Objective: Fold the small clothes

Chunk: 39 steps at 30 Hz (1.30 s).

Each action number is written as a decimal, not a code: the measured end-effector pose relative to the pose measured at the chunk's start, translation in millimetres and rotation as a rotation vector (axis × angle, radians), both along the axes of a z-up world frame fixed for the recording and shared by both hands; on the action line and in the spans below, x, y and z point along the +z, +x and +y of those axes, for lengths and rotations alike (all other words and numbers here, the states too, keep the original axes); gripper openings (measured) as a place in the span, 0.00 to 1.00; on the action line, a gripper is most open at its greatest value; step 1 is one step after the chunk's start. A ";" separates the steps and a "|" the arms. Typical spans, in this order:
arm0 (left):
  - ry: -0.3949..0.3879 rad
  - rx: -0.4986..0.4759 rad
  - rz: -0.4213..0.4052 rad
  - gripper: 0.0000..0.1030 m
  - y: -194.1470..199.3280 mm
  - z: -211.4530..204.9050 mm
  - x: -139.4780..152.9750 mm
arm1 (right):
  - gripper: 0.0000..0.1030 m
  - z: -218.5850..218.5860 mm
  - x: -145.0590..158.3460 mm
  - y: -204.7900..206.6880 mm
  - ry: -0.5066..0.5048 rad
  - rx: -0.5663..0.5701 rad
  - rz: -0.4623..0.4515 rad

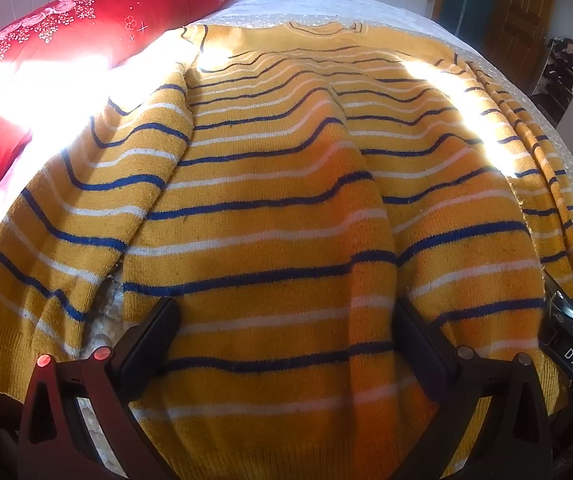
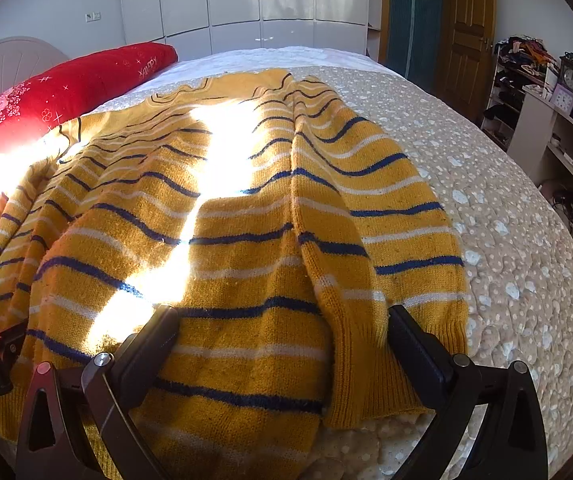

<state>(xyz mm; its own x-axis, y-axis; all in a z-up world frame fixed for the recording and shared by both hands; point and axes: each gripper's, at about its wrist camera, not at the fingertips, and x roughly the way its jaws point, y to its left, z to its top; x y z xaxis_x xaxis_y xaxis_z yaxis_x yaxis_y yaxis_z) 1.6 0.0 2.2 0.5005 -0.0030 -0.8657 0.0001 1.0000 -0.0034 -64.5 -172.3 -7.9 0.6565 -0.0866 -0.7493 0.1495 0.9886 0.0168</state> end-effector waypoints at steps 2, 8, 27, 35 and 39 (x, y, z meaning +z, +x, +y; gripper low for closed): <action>0.000 0.001 -0.005 1.00 -0.7 -0.2 0.6 | 1.00 -0.1 0.0 -0.1 -0.001 0.000 -0.001; -0.005 0.005 -0.014 1.00 -3.2 -0.1 2.5 | 1.00 0.9 0.1 -0.6 -0.004 -0.001 -0.001; 0.013 0.000 -0.028 1.00 -1.8 -3.3 -0.6 | 1.00 6.8 -2.5 -6.1 -0.050 0.003 -0.005; 0.027 0.009 -0.052 1.00 -6.3 -6.5 -1.3 | 1.00 6.0 -4.9 -5.8 -0.049 0.014 -0.003; 0.030 0.013 -0.063 1.00 -9.0 -6.5 -1.6 | 1.00 6.8 -5.4 -8.3 -0.052 0.013 -0.015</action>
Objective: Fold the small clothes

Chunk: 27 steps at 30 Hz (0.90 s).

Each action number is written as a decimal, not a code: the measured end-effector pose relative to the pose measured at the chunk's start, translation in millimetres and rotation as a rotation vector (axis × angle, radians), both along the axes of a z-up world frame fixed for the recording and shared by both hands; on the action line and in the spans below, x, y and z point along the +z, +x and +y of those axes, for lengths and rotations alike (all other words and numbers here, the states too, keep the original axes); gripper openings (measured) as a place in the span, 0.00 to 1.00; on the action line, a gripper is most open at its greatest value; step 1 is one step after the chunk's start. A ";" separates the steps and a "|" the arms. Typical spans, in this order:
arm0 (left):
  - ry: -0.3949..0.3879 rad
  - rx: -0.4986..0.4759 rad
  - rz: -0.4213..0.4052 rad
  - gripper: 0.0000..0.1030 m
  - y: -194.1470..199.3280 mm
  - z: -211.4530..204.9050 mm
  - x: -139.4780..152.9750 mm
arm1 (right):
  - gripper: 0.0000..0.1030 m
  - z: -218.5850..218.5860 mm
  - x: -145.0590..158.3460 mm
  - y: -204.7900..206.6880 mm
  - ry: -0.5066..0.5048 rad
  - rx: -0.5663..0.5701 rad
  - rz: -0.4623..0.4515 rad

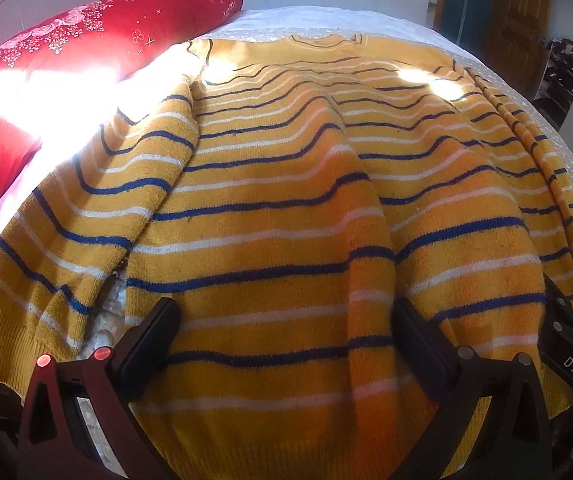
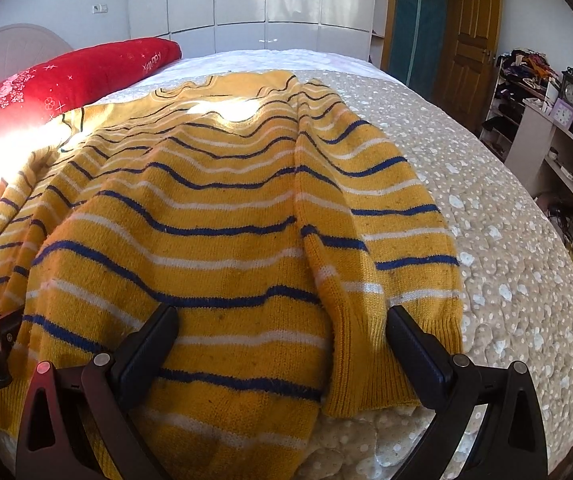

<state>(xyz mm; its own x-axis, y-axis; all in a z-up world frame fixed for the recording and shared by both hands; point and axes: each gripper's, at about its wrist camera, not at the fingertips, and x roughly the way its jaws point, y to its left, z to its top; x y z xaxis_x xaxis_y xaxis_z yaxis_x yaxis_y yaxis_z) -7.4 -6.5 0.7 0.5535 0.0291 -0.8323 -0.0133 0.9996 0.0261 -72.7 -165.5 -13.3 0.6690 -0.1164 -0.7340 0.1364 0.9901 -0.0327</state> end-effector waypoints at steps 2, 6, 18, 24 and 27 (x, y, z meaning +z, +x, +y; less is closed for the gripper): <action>-0.001 -0.001 -0.001 1.00 -1.1 0.0 0.3 | 1.00 -0.5 0.0 -0.9 0.000 0.000 -0.003; -0.020 0.001 0.015 1.00 -6.0 4.2 7.4 | 1.00 -1.0 0.4 -2.6 0.008 0.001 -0.005; -0.009 0.089 -0.171 1.00 -23.2 95.7 76.5 | 1.00 -11.4 2.8 -11.4 0.098 0.046 -0.021; -0.037 0.208 -0.128 1.00 -12.4 171.2 71.6 | 1.00 -4.3 1.1 -12.3 0.046 0.055 -0.021; -0.023 0.215 -0.128 1.00 -16.4 179.6 68.5 | 1.00 -2.6 0.4 -11.5 0.036 0.053 -0.020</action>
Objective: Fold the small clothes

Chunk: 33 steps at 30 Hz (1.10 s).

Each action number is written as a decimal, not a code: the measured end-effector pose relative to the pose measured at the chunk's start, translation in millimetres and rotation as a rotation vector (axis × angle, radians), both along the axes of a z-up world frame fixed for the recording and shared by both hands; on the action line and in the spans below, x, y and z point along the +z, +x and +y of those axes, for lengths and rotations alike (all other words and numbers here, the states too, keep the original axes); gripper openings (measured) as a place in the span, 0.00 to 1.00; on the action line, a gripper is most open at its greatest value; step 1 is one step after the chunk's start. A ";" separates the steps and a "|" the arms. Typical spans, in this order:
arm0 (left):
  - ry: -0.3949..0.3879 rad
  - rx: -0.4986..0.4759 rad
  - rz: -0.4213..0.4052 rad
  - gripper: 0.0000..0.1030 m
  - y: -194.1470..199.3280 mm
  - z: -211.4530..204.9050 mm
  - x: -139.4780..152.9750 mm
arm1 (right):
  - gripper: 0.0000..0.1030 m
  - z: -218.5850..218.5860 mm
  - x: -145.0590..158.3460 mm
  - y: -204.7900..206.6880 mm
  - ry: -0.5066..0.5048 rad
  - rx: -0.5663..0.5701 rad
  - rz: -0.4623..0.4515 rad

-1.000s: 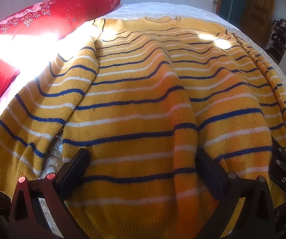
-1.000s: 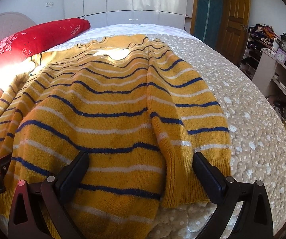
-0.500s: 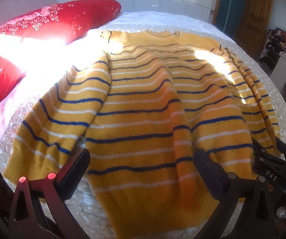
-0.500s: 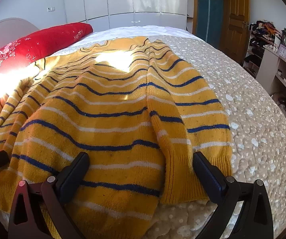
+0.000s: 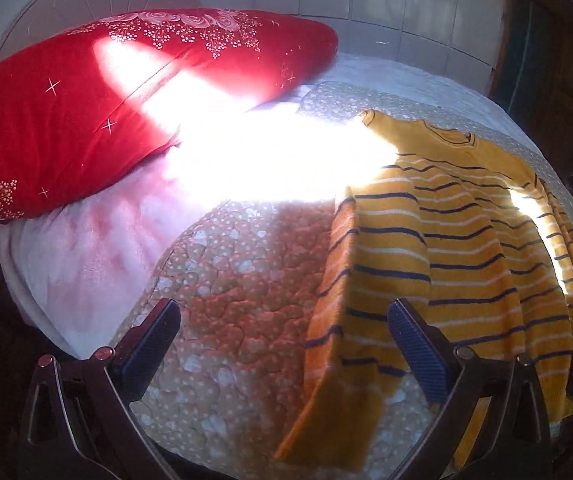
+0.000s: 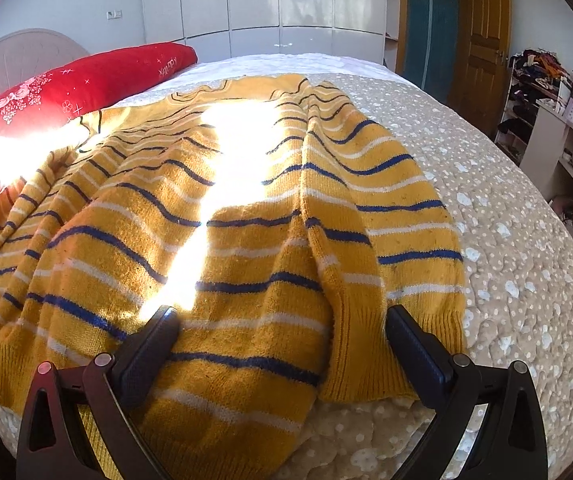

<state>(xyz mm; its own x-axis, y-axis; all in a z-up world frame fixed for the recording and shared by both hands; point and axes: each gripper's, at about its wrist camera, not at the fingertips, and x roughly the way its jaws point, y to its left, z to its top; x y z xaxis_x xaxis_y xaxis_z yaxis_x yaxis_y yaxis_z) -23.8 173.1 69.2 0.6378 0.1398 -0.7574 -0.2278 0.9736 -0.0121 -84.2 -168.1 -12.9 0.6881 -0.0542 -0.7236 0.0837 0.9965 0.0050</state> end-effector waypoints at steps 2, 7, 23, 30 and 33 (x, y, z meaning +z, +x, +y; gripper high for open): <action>0.016 -0.001 0.005 1.00 -0.2 -1.5 -4.1 | 1.00 0.5 -0.4 0.4 -0.004 -0.002 -0.002; 0.071 -0.011 0.052 1.00 2.5 -15.3 -21.7 | 1.00 2.3 -1.2 1.2 -0.012 -0.004 -0.009; 0.121 -0.046 0.104 1.00 5.5 -38.2 -44.2 | 1.00 3.7 -1.3 -2.6 -0.022 -0.009 -0.023; 0.162 -0.048 0.110 1.00 6.3 -45.4 -48.3 | 1.00 4.1 -1.2 -2.4 -0.025 -0.012 -0.027; 0.175 -0.049 0.111 1.00 7.2 -47.0 -49.1 | 1.00 4.1 -1.3 -2.2 -0.026 -0.012 -0.028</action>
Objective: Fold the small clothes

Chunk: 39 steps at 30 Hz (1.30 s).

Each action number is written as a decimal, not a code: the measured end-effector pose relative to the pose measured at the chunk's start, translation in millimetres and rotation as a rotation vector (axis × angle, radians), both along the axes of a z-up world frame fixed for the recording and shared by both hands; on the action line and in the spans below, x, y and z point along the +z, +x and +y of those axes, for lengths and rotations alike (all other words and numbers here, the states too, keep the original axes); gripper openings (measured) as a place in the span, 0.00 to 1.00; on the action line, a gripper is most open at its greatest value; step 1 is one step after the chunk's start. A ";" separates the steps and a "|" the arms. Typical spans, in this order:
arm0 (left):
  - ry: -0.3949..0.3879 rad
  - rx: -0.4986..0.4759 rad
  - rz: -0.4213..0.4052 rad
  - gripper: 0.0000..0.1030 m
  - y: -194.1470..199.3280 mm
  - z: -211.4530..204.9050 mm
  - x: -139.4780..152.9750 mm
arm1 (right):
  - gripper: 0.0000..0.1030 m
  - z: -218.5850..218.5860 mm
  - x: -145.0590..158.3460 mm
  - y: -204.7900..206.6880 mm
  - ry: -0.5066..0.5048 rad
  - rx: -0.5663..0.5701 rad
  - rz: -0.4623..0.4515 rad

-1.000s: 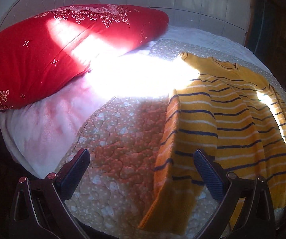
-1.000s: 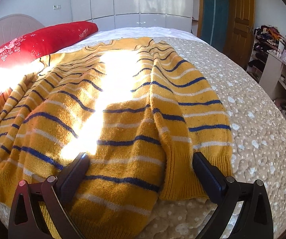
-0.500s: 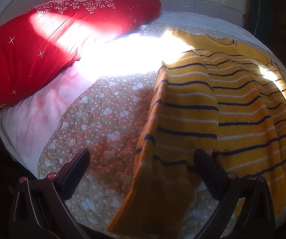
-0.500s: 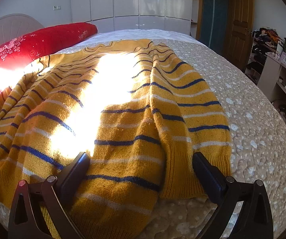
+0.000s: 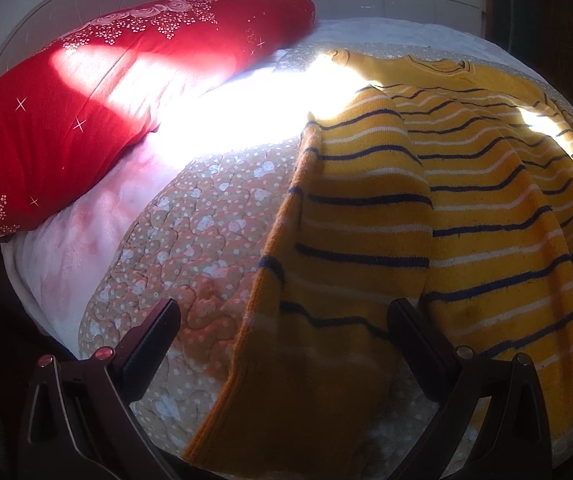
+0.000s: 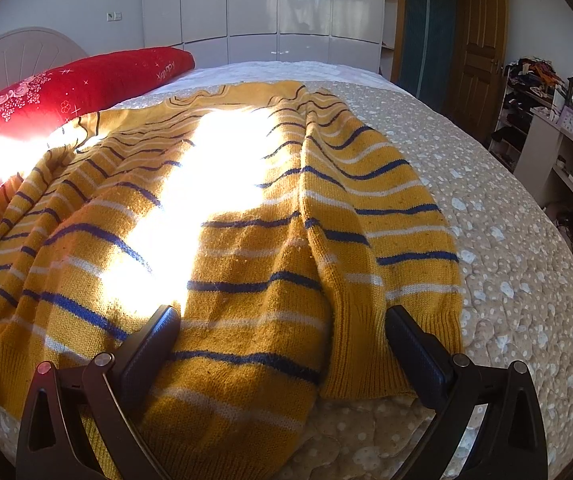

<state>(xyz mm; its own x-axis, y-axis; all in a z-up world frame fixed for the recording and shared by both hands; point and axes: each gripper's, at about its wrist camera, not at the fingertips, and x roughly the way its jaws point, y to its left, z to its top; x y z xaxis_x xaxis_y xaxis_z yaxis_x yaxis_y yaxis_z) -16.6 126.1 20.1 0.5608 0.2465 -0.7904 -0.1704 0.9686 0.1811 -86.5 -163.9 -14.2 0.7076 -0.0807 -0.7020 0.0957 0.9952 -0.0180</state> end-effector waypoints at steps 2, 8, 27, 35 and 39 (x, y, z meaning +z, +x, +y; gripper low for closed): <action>0.003 0.000 0.002 1.00 0.5 -0.7 -1.3 | 1.00 0.0 0.0 0.0 0.000 0.000 0.000; -0.007 0.004 0.007 1.00 1.2 0.8 -3.6 | 1.00 -0.1 0.3 -0.4 -0.001 -0.001 -0.004; -0.247 -0.002 -0.041 0.07 -1.1 26.1 11.7 | 1.00 -0.2 0.7 -0.3 -0.005 -0.002 -0.003; -0.218 0.217 -0.067 0.08 20.4 114.8 27.5 | 1.00 -0.2 1.0 2.2 -0.012 -0.004 -0.001; -0.226 0.294 -0.010 0.21 28.6 146.5 17.0 | 1.00 0.3 -0.1 5.7 -0.019 -0.007 0.006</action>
